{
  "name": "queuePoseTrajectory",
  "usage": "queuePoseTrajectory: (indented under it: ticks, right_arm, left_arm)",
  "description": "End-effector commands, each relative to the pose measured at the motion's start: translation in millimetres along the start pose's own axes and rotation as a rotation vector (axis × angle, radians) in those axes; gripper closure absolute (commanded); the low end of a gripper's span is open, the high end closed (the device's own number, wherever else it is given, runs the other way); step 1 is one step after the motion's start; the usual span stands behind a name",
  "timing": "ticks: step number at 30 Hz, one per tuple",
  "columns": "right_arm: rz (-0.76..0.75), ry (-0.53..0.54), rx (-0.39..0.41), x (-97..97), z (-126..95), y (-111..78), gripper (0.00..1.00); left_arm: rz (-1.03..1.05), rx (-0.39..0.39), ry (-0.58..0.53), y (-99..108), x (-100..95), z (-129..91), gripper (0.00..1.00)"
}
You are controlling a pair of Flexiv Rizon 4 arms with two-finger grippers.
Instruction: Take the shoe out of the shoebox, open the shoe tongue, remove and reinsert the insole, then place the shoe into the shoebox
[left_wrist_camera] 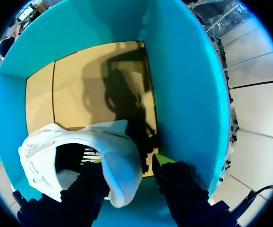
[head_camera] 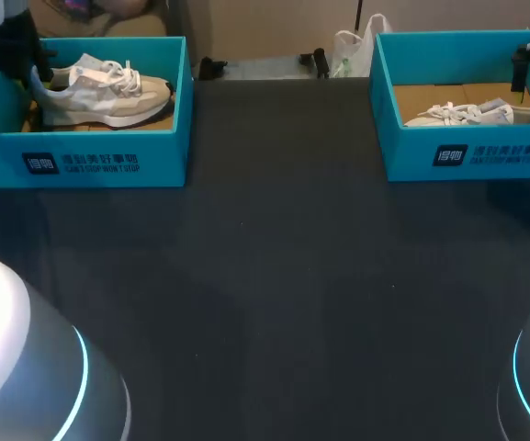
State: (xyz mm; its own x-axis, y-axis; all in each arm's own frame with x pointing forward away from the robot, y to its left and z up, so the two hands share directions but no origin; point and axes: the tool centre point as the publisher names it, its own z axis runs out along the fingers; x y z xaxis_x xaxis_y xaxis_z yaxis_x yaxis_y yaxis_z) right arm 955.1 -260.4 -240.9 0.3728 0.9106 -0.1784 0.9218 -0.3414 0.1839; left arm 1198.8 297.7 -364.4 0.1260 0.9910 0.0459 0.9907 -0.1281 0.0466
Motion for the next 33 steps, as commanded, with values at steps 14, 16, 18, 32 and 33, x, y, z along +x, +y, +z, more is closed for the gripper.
queuePoseTrajectory:
  ticks: [14, 16, 18, 32, 33]
  right_arm:
    - [0.000, 0.002, -0.001, -0.4, -0.2, -0.4, 0.00]
    - [0.000, 0.002, -0.001, -0.4, -0.2, -0.4, 0.00]
    - [0.000, 0.002, -0.001, -0.4, -0.2, -0.4, 0.00]
    - [0.000, 0.002, -0.001, -0.4, -0.2, -0.4, 0.00]
    - [0.000, 0.002, -0.001, -0.4, -0.2, -0.4, 0.00]
  left_arm:
    - [0.019, 0.048, 0.015, 6.0, 1.3, 7.7, 1.00]
    - [0.024, 0.047, 0.020, 4.2, 2.2, 2.7, 1.00]
    - [0.027, 0.048, 0.028, 3.0, 2.8, -2.5, 1.00]
    - [-0.044, 0.001, 0.047, -11.0, 8.8, -101.8, 1.00]
    - [-0.048, 0.003, 0.050, -12.8, 8.4, -110.2, 1.00]
